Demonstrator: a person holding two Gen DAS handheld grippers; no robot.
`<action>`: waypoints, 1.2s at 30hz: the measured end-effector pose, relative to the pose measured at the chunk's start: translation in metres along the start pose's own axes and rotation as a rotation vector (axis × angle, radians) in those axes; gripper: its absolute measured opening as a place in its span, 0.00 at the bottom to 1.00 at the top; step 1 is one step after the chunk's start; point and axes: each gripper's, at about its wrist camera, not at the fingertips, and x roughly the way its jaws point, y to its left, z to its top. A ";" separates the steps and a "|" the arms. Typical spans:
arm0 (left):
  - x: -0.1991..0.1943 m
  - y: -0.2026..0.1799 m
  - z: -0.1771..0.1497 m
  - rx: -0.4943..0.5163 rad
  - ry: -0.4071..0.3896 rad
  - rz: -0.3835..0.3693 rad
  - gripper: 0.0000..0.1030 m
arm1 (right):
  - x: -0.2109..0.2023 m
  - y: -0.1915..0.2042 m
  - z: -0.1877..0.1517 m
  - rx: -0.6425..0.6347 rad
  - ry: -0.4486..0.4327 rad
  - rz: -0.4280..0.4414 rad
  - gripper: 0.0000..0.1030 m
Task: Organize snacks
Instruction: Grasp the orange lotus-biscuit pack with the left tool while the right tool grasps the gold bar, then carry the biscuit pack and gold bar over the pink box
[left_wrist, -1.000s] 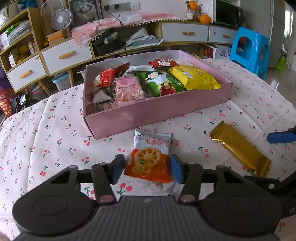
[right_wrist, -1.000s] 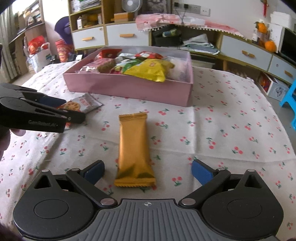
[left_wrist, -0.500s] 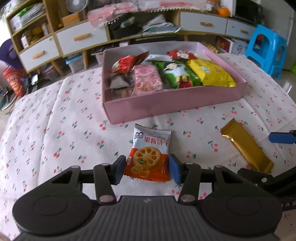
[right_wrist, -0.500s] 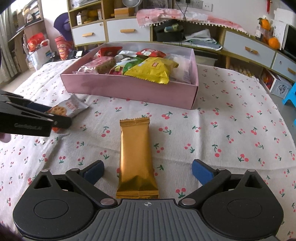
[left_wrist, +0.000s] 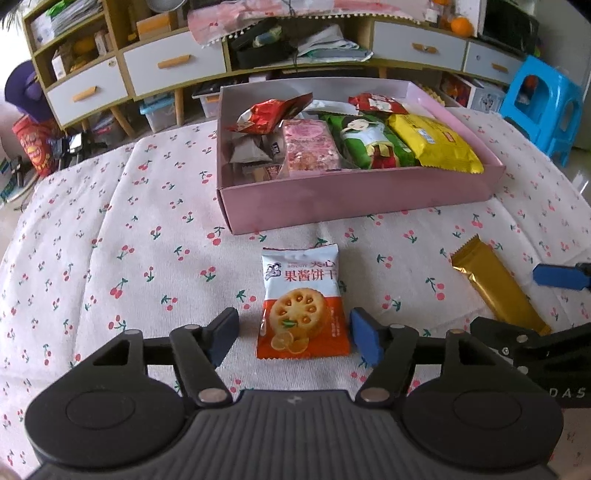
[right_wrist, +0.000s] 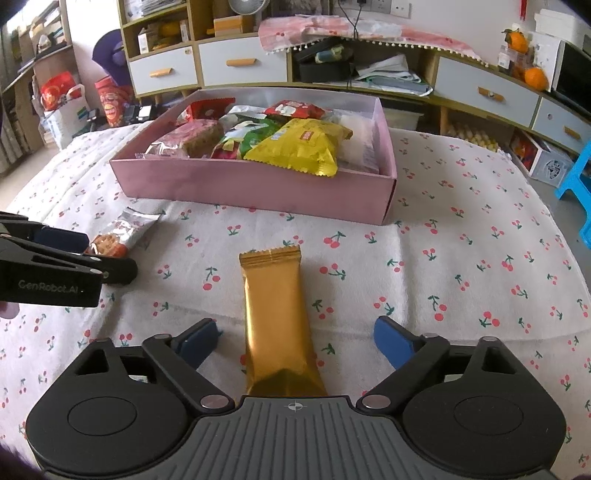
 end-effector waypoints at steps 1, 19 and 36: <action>0.000 0.000 0.000 -0.001 0.000 0.001 0.59 | 0.000 0.001 0.001 0.001 0.000 0.002 0.84; -0.007 0.006 0.003 -0.078 0.032 -0.059 0.42 | -0.010 0.002 0.023 0.146 0.084 0.057 0.29; -0.033 0.022 0.014 -0.201 0.010 -0.155 0.42 | -0.045 -0.016 0.043 0.326 0.088 0.172 0.29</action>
